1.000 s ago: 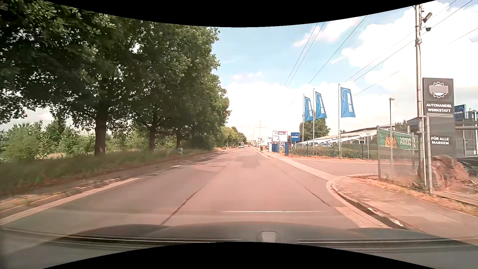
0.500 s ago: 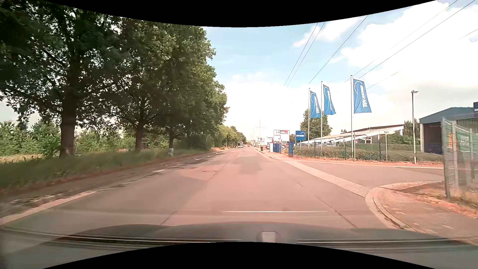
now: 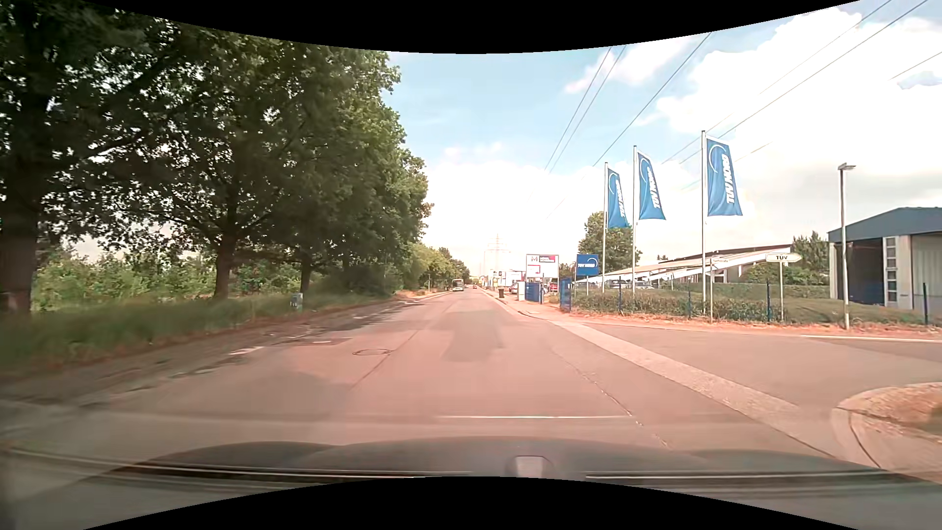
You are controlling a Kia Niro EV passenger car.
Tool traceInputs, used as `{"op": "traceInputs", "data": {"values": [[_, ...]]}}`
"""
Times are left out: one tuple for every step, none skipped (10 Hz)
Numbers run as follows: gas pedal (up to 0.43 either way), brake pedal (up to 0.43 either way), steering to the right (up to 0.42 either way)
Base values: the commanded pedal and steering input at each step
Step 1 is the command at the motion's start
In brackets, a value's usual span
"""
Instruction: Follow the waypoints while adhering to traffic rules and regulations
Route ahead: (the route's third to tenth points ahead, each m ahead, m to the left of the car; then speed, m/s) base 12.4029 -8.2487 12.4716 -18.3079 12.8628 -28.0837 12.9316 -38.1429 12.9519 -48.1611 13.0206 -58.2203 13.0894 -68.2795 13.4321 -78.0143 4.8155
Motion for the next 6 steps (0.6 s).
{"op": "traceInputs", "data": {"values": [[0.0, 0.0, 0.149], [0.0, 0.0, 0.174], [0.0, 0.0, 0.195], [0.0, 0.0, 0.214], [0.0, 0.0, 0.228], [0.0, 0.0, 0.236]]}}
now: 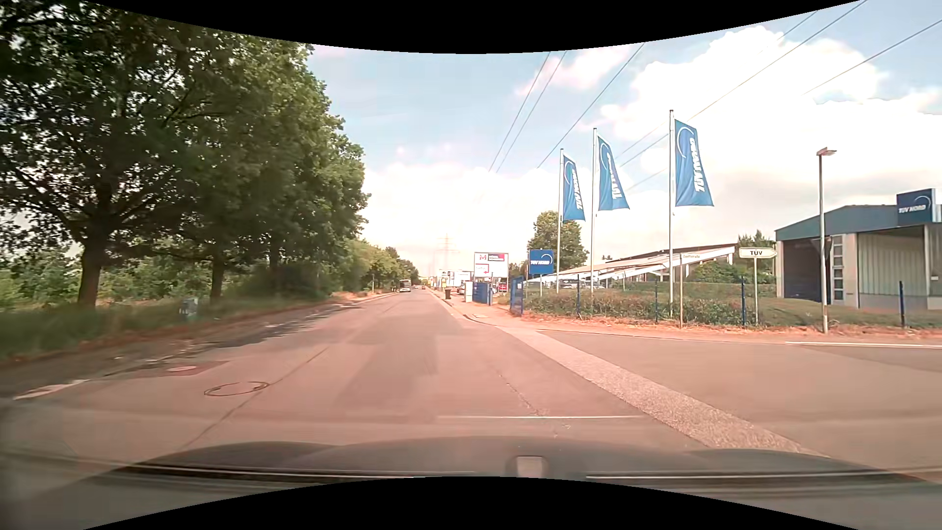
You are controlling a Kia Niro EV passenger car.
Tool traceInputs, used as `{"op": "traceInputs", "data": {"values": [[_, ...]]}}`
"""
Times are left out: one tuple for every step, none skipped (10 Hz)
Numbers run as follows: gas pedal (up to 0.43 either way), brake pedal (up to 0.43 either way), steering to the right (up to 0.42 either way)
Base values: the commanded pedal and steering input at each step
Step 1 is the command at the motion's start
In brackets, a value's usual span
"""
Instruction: Follow the waypoints while adhering to traffic rules and regulations
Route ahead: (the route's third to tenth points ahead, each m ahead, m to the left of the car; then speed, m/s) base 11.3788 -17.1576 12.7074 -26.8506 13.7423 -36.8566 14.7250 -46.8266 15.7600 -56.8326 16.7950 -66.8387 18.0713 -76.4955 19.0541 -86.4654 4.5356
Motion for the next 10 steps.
{"op": "traceInputs", "data": {"values": [[0.0, 0.0, 0.249], [0.0, 0.0, 0.264], [0.0, 0.0, 0.273], [0.047, 0.0, 0.281], [0.047, 0.0, 0.293], [0.047, 0.0, 0.312], [0.047, 0.0, 0.335], [0.02, 0.0, 0.352], [0.0, 0.0, 0.368], [0.0, 0.0, 0.389]]}}
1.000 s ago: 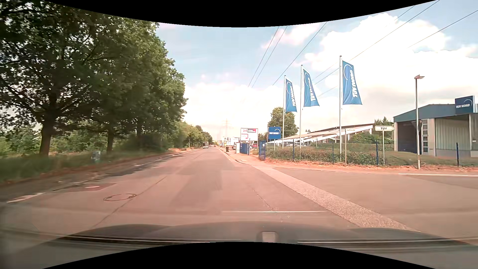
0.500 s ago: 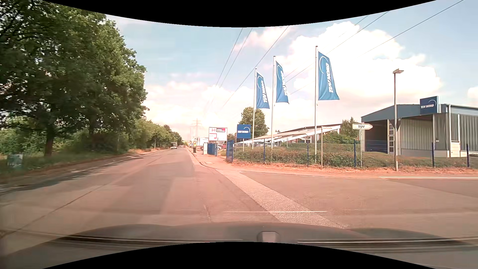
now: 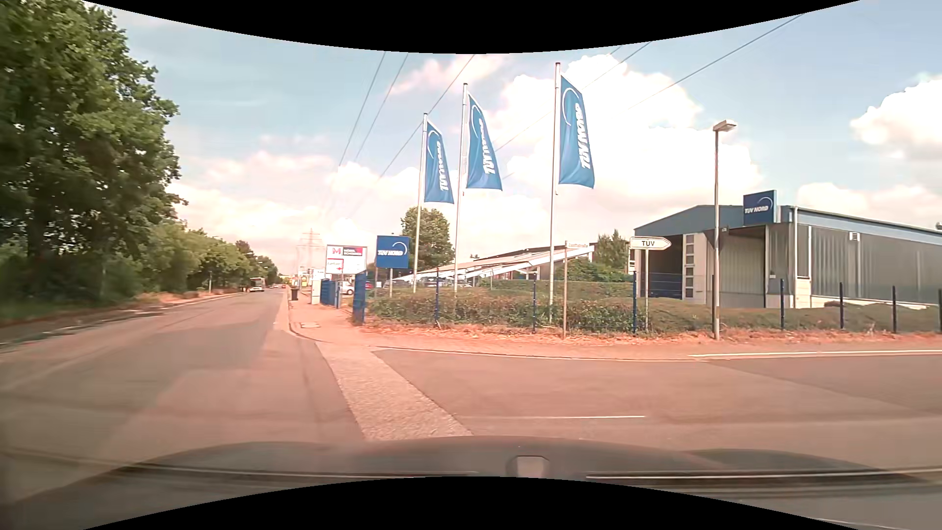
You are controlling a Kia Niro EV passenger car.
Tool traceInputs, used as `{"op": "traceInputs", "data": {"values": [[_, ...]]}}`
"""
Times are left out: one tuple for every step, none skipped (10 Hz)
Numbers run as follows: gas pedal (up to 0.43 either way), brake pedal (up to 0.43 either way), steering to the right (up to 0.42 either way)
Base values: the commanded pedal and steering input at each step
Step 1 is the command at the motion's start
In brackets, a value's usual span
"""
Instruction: Follow the waypoints while adhering to traffic rules and regulations
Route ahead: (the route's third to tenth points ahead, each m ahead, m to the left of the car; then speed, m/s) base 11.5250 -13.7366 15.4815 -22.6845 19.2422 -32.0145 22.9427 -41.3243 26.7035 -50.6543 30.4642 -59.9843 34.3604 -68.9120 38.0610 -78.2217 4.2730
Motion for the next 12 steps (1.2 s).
{"op": "traceInputs", "data": {"values": [[0.0, 0.0, 0.409], [0.0, 0.0, 0.429], [0.0, 0.0, 0.459], [0.0, 0.0, 0.483], [0.0, 0.0, 0.496], [0.0, 0.0, 0.513], [0.0, 0.0, 0.537], [0.039, 0.0, 0.558], [0.059, 0.0, 0.576], [0.067, 0.0, 0.592], [0.067, 0.0, 0.599], [0.067, 0.0, 0.6]]}}
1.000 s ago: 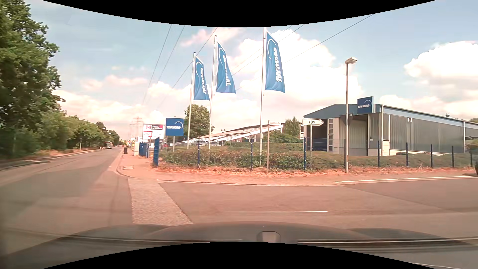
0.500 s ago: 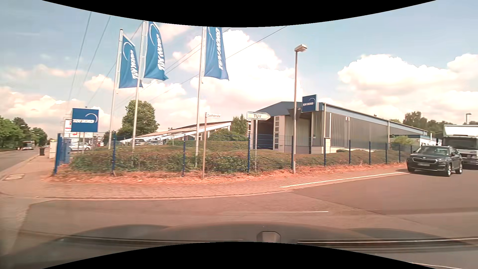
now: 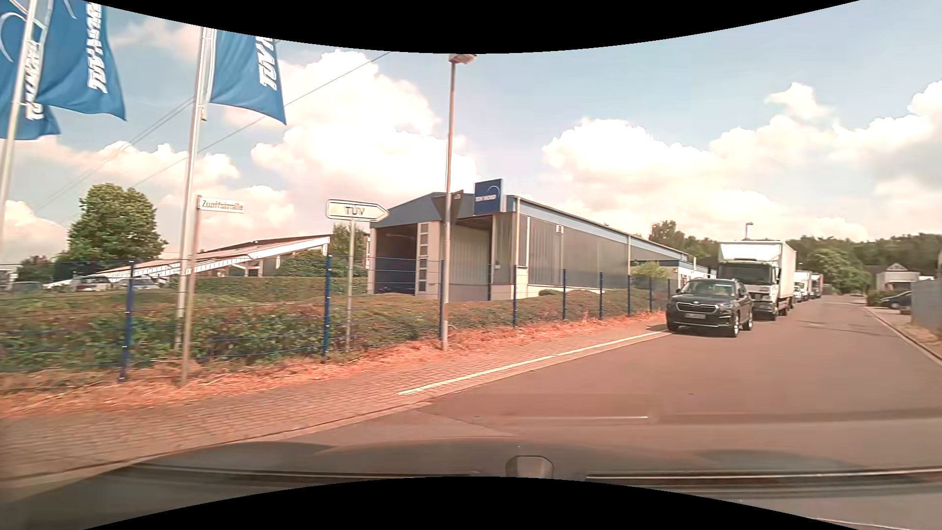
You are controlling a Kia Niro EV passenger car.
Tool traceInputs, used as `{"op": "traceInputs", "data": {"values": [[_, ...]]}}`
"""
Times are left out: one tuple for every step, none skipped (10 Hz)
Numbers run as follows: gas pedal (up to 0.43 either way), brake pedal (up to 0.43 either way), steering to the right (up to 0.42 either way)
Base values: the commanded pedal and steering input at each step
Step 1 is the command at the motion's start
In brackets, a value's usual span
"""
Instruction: Follow the waypoints while adhering to traffic rules and regulations
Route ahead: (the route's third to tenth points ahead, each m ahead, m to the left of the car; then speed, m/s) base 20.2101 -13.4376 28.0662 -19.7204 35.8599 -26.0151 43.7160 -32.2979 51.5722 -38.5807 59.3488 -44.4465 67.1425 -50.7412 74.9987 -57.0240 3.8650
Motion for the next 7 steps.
{"op": "traceInputs", "data": {"values": [[0.067, 0.0, 0.6], [0.067, 0.0, 0.6], [0.067, 0.0, 0.6], [0.067, 0.0, 0.596], [0.067, 0.0, 0.584], [0.079, 0.0, 0.559], [0.098, 0.0, 0.521]]}}
